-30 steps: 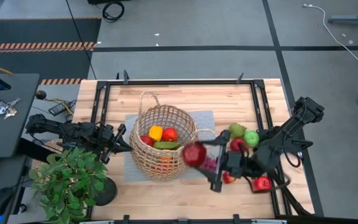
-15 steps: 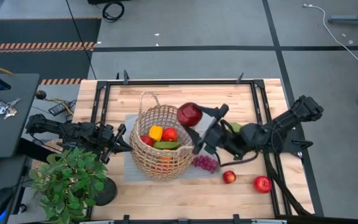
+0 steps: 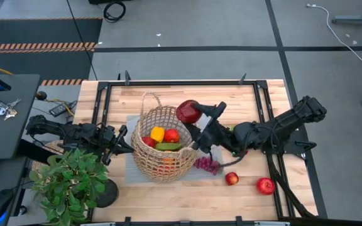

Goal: Build produce basket
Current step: Put the dark red apple into the basket

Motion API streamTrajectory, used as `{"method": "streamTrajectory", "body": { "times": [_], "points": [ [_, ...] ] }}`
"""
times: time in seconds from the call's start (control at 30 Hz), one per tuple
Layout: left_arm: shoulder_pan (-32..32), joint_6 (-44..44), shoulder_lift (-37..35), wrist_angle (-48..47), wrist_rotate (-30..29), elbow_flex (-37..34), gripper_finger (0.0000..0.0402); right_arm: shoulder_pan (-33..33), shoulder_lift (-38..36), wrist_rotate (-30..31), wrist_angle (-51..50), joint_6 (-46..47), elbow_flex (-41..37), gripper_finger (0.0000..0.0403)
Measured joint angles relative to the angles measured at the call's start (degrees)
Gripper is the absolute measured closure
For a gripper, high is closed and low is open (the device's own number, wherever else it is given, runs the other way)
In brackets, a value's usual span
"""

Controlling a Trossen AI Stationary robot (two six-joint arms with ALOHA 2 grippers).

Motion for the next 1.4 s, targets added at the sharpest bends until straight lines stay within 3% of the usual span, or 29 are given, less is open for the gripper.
{"method": "streamTrajectory", "body": {
  "times": [0.23, 0.6, 1.03, 1.2, 1.4],
  "points": [
    [0.01, 0.00, 0.00, 0.01, 0.00, 0.01, 0.0366, 0.00, 0.02, 0.00, -9.60, -15.65, -0.02, 0.0053],
    [0.00, 0.02, 0.02, -0.01, 0.00, -0.01, 0.0371, -0.15, 0.04, -0.01, -11.71, -16.96, -0.02, 0.0053],
    [0.00, -0.01, 0.00, 0.02, 0.00, 0.01, 0.0374, -2.26, 0.04, -0.66, -11.67, -1.98, -0.02, 0.0053],
    [0.01, 0.02, 0.00, 0.00, 0.00, 0.01, 0.0368, -4.71, 0.04, -0.66, -11.68, 12.25, -0.04, 0.0053],
    [0.02, 0.02, 0.02, -0.01, 0.00, 0.01, 0.0369, -7.26, 0.04, -0.64, -11.67, 36.01, -0.04, 0.0053]
  ]
}}
